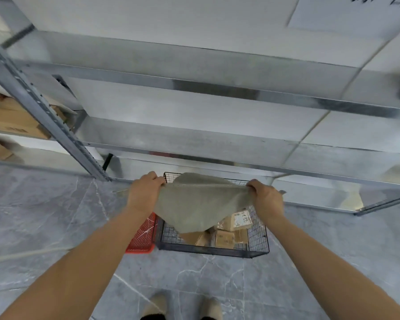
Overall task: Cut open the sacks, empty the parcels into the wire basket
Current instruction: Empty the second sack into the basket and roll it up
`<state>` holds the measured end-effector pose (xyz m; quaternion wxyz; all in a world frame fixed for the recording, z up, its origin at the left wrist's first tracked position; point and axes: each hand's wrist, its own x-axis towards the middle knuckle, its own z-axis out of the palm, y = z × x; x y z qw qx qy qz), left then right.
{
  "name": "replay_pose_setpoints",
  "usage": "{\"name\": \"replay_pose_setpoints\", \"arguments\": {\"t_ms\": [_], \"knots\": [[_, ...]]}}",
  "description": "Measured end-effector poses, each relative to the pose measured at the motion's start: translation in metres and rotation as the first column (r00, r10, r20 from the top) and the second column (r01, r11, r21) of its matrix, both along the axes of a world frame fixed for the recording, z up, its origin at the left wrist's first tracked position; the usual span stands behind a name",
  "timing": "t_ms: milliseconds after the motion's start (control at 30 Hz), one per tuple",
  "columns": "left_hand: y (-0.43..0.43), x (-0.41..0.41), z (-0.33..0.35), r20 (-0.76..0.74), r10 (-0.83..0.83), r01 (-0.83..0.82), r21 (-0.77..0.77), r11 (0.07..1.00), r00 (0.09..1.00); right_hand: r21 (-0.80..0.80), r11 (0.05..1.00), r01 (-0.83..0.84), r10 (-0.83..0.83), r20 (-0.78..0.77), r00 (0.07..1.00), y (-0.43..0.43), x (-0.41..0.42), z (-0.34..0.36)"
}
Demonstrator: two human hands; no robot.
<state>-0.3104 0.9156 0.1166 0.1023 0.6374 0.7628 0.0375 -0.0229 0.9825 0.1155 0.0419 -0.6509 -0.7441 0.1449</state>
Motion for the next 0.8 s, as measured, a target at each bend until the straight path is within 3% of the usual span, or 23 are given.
{"name": "replay_pose_setpoints", "arguments": {"t_ms": [233, 467, 800], "knots": [[0.032, 0.048, 0.056, -0.059, 0.185, -0.183, 0.033, 0.982, 0.981, 0.065, 0.998, 0.018, -0.013, -0.084, 0.996, 0.04, 0.022, 0.082], [0.048, 0.039, 0.085, -0.019, -0.023, 0.022, -0.044, 0.999, 1.0, 0.021, 1.0, 0.017, -0.015, -0.069, 0.997, 0.05, 0.039, 0.108], [0.064, 0.029, 0.136, 0.082, -0.117, 0.111, 0.079, 0.991, 0.99, 0.077, 0.993, 0.095, -0.09, -0.062, 0.994, 0.032, 0.037, 0.142]]}}
